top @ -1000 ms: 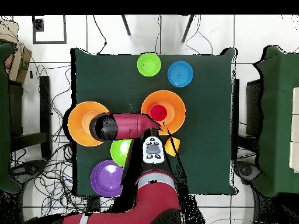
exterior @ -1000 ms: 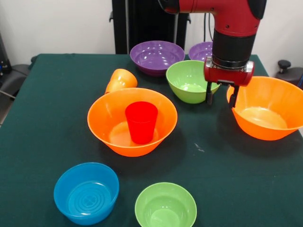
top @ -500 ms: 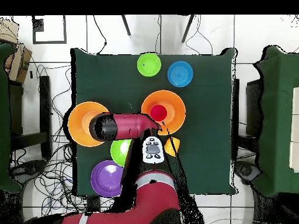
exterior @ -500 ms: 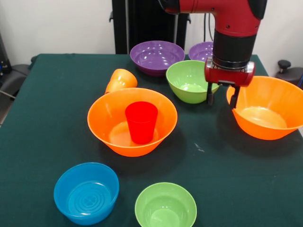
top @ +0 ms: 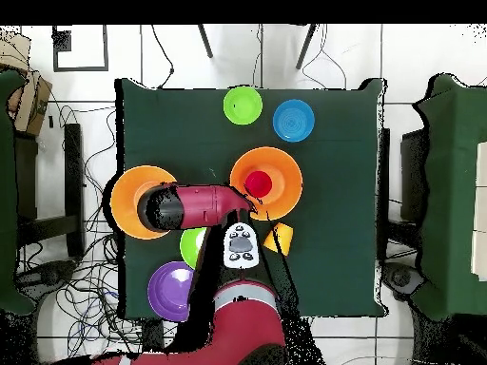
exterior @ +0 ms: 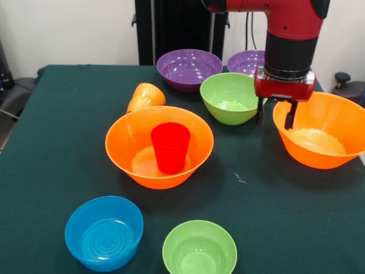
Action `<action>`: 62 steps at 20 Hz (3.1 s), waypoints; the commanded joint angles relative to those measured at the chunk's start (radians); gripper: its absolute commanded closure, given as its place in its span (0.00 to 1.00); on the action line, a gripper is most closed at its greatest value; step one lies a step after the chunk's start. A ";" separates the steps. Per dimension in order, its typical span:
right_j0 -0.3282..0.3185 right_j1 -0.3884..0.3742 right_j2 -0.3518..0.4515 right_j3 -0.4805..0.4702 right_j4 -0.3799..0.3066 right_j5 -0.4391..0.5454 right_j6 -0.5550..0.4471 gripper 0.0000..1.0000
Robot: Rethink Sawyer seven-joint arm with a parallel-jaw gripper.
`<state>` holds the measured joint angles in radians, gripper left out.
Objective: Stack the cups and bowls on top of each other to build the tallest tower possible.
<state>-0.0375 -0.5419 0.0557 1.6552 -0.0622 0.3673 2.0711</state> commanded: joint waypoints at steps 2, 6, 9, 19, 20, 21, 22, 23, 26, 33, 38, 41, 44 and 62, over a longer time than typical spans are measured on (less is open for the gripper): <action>0.028 -0.011 0.087 0.048 0.008 -0.053 0.108 0.00; 0.016 -0.012 0.098 0.070 0.005 -0.077 0.106 0.00; 0.013 0.007 0.099 0.070 -0.003 -0.099 0.105 0.00; -0.002 0.121 0.087 0.000 -0.032 -0.175 0.069 0.00; 0.001 0.126 0.083 -0.008 -0.030 -0.175 0.069 0.00; 0.001 0.131 0.082 -0.014 -0.028 -0.174 0.067 0.00; 0.005 0.134 0.079 -0.019 -0.025 -0.174 0.069 0.00; 0.005 0.134 0.078 -0.017 -0.023 -0.176 0.070 0.00; 0.004 0.158 0.074 -0.040 -0.025 -0.185 0.062 0.00; -0.010 0.140 0.079 -0.030 -0.020 -0.193 0.066 1.00; -0.005 0.107 0.074 -0.009 -0.021 -0.164 0.063 1.00; -0.010 0.103 0.084 -0.006 -0.018 -0.160 0.061 1.00; -0.002 0.083 0.074 -0.001 -0.011 -0.138 0.066 1.00; -0.060 -0.227 0.097 0.153 0.008 0.119 0.012 1.00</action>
<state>-0.0708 -0.6684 0.0810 1.7394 -0.0627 0.3344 2.0711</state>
